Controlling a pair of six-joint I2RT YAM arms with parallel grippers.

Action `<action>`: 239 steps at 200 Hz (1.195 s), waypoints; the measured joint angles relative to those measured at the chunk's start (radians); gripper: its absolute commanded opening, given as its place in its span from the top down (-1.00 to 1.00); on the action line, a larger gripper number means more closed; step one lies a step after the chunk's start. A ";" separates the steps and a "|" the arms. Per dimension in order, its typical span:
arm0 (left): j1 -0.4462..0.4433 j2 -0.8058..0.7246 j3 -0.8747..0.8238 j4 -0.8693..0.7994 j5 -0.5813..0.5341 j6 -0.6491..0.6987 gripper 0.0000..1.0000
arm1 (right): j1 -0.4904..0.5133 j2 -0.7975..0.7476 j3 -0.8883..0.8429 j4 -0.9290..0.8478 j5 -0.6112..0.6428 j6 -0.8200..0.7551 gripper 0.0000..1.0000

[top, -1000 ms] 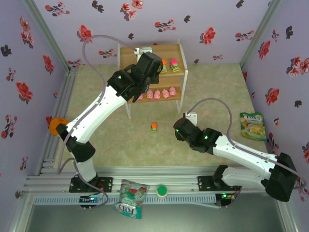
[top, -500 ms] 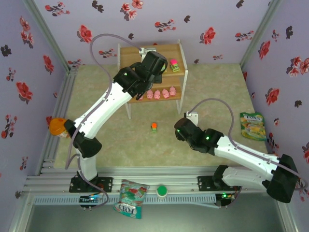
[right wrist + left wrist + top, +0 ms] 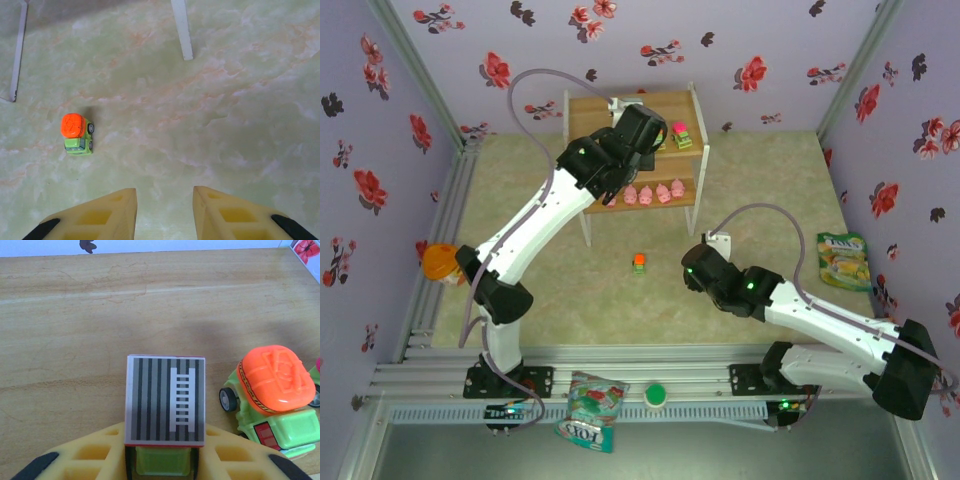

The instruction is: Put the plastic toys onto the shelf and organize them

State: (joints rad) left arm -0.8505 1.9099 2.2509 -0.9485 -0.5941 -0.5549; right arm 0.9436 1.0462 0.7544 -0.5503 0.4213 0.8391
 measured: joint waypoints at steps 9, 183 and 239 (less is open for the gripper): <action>0.000 0.002 0.000 0.000 0.000 0.000 0.33 | 0.000 -0.001 0.000 0.000 0.000 0.000 0.28; 0.000 0.003 0.000 0.002 0.001 -0.011 0.11 | 0.000 -0.007 -0.003 0.000 0.000 0.000 0.28; 0.000 0.003 0.000 0.006 0.005 -0.011 0.08 | 0.000 -0.015 -0.003 0.000 0.000 0.000 0.28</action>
State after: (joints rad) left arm -0.8509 1.9129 2.2509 -0.9428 -0.5892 -0.5655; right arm 0.9436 1.0313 0.7509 -0.5499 0.4213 0.8394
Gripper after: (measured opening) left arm 0.458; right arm 0.360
